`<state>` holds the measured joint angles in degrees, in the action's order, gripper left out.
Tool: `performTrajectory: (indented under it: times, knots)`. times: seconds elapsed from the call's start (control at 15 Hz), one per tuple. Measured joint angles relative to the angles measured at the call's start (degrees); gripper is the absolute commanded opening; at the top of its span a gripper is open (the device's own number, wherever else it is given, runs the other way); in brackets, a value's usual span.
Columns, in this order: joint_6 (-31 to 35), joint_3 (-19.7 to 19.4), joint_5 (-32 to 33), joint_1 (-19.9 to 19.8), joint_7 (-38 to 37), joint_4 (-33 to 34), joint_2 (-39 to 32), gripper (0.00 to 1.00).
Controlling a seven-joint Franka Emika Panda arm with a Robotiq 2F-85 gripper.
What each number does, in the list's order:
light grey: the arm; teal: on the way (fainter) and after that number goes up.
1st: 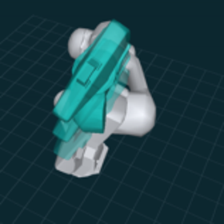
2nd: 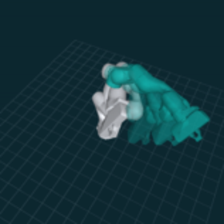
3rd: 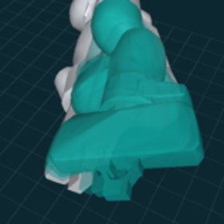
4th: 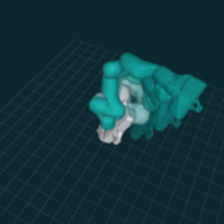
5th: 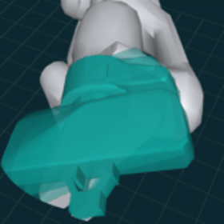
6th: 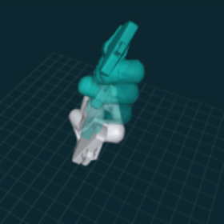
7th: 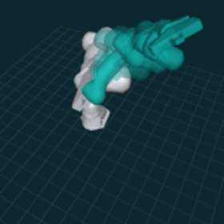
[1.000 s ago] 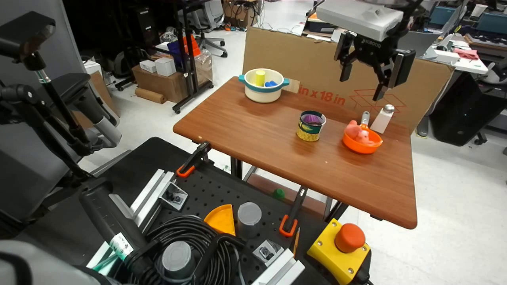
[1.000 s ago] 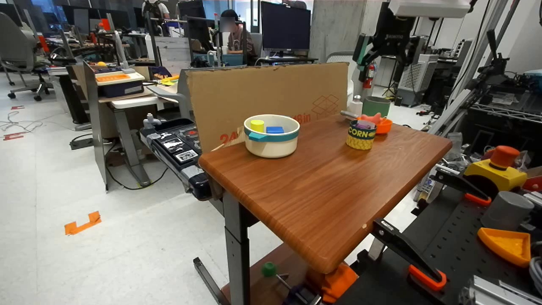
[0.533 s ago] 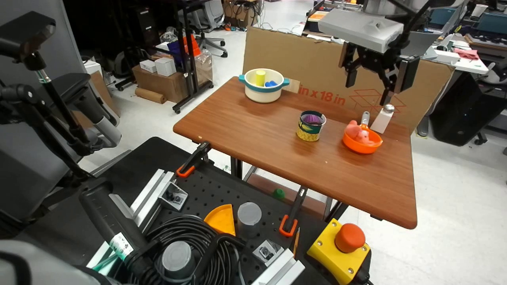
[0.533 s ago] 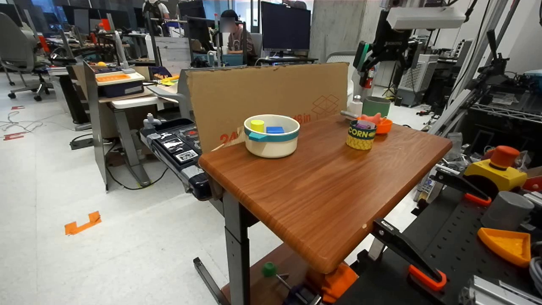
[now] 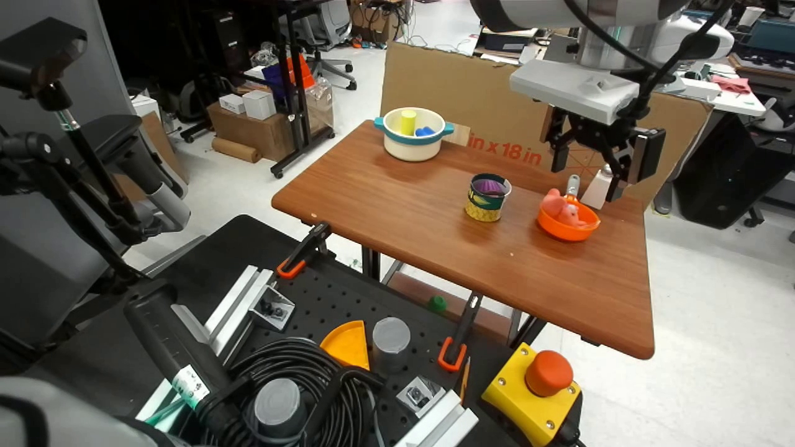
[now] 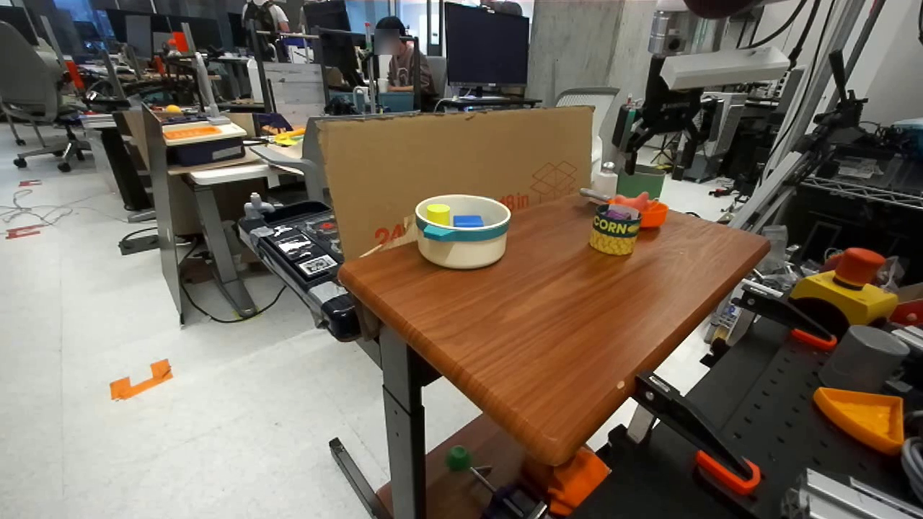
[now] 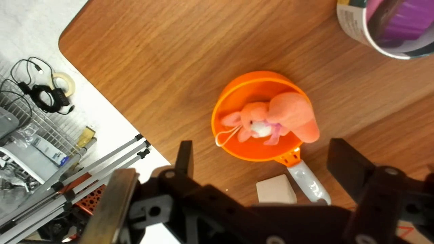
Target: Uncover the can and put the pink ball inside and the red plush to the white bowl
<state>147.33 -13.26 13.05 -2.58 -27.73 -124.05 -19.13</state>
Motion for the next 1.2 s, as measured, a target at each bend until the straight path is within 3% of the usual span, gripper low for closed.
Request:
performTrajectory:
  times: [0.8, 0.93, 1.2]
  knots:
    - [-0.01, -0.27, -0.42, 0.89, 0.01, 2.18, -4.09, 1.00]
    - [-0.01, -0.27, -0.70, 1.12, 0.01, 2.38, -4.42, 0.74]
    - [-0.01, -0.27, -1.32, 1.36, 0.01, 3.24, -5.46, 0.42]
